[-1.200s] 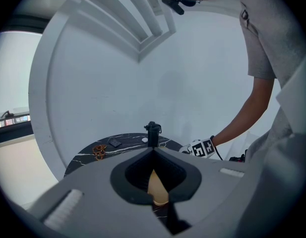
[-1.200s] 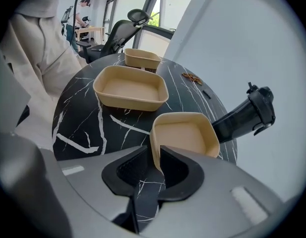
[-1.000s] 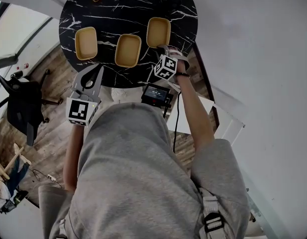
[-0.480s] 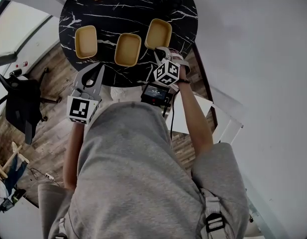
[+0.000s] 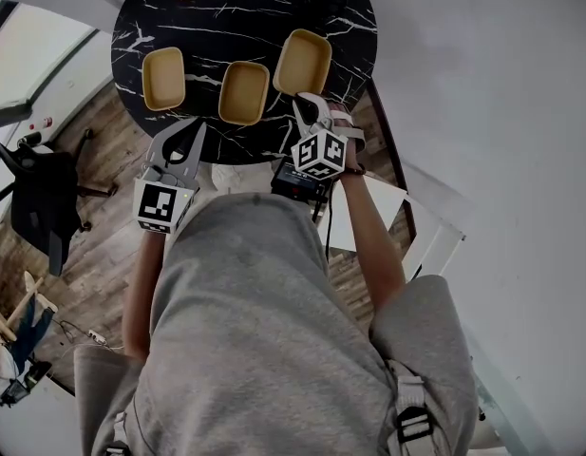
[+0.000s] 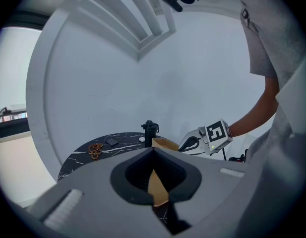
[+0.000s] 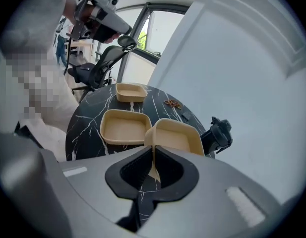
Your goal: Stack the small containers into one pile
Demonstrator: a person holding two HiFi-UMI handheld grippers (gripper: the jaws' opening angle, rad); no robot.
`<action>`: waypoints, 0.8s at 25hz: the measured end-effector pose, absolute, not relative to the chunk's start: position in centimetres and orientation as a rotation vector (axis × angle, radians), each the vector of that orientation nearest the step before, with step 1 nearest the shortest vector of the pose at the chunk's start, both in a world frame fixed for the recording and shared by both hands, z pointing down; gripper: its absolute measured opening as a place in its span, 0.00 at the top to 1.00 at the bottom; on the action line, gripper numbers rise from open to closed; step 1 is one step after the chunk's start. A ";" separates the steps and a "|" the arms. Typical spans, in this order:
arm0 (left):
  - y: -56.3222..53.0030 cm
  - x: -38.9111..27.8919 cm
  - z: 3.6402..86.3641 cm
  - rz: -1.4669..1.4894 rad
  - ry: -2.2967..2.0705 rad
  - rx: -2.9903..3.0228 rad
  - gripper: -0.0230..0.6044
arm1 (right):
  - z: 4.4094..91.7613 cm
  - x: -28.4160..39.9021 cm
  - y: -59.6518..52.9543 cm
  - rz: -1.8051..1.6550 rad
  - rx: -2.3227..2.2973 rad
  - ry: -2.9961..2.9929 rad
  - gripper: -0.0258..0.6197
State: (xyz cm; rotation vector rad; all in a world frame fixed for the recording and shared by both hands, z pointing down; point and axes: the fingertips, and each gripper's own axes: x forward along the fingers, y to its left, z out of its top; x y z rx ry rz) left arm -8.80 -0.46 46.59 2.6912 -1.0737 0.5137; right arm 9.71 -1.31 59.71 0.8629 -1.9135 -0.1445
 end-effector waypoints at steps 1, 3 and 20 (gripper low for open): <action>-0.5 -8.7 46.6 0.513 -1.070 2.694 0.97 | 59.1 9.4 -1.4 -0.138 0.881 -1.926 0.91; -0.6 -8.4 46.4 0.504 -1.067 2.709 0.97 | 58.0 8.6 -1.5 -0.133 0.907 -1.948 0.91; -0.4 -8.5 47.4 0.513 -1.067 2.687 0.97 | 59.2 0.4 1.4 -0.124 0.688 -2.065 0.91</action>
